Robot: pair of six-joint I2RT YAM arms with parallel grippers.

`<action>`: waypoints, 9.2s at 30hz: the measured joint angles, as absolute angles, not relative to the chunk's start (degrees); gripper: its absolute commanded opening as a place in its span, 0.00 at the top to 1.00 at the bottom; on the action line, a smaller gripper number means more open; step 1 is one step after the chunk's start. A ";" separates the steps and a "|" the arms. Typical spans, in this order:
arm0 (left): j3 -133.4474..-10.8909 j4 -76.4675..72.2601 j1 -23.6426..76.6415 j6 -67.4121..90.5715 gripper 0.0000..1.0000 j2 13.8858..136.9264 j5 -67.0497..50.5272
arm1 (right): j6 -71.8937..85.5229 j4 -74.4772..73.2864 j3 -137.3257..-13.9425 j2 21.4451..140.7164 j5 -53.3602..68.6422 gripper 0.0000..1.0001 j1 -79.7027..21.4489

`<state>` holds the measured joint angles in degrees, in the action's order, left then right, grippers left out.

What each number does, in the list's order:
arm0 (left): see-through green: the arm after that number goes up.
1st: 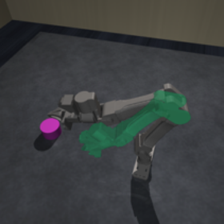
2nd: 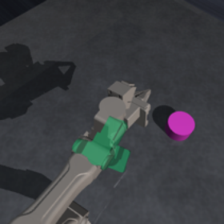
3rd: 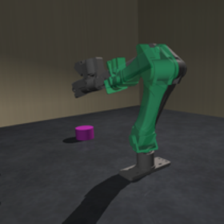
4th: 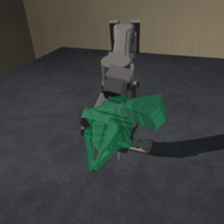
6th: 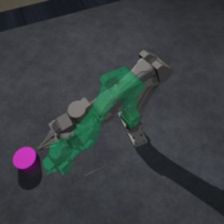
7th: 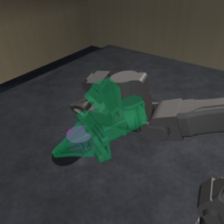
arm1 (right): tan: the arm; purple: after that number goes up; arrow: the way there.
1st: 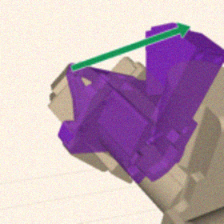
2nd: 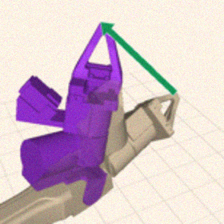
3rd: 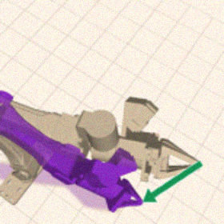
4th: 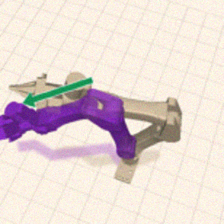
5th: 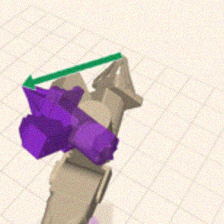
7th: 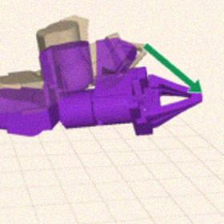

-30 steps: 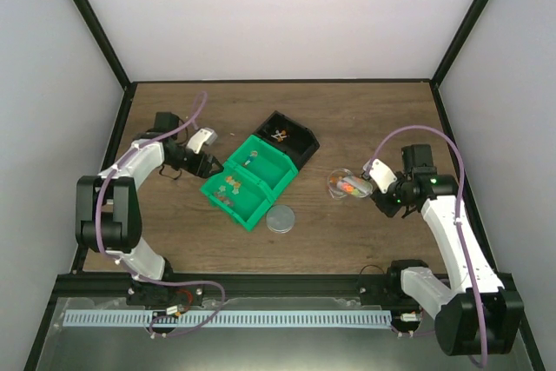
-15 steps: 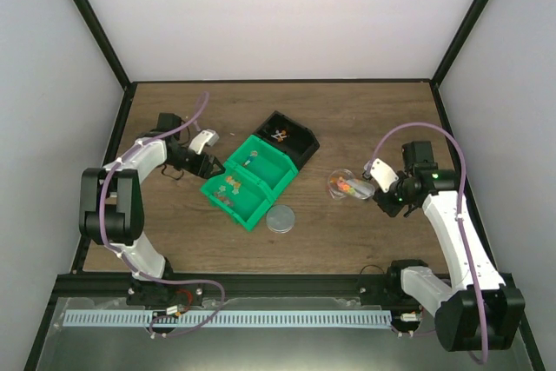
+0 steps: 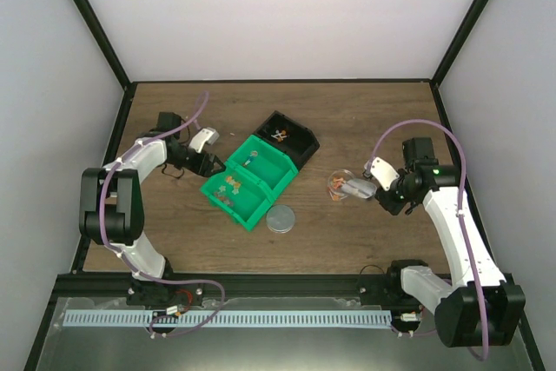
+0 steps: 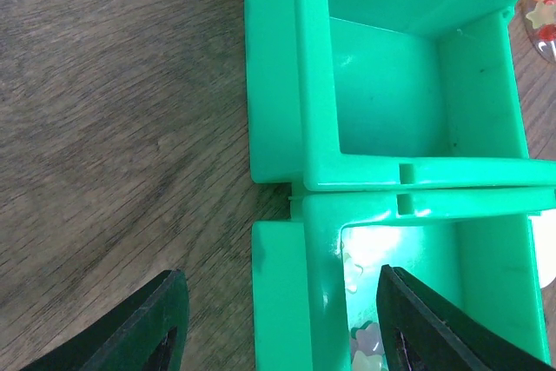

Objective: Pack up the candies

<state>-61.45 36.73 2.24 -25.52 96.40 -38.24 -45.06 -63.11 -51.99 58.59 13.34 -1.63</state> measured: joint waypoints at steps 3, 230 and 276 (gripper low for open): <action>-61.43 36.58 2.24 -25.47 0.38 96.40 -38.24 | -45.54 -63.72 -52.29 58.78 13.17 0.99 -1.63; -58.59 30.39 3.40 -15.90 0.32 89.97 -48.12 | -31.09 -28.75 -44.53 56.66 29.39 0.99 -8.78; -58.92 27.11 3.36 -16.03 0.31 91.44 -48.99 | -55.99 -63.46 -51.29 58.92 20.49 0.99 6.13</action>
<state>-58.92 27.11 3.36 -16.03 91.44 -48.99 -55.99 -63.46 -51.29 58.92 20.49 6.13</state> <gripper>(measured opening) 0.686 0.087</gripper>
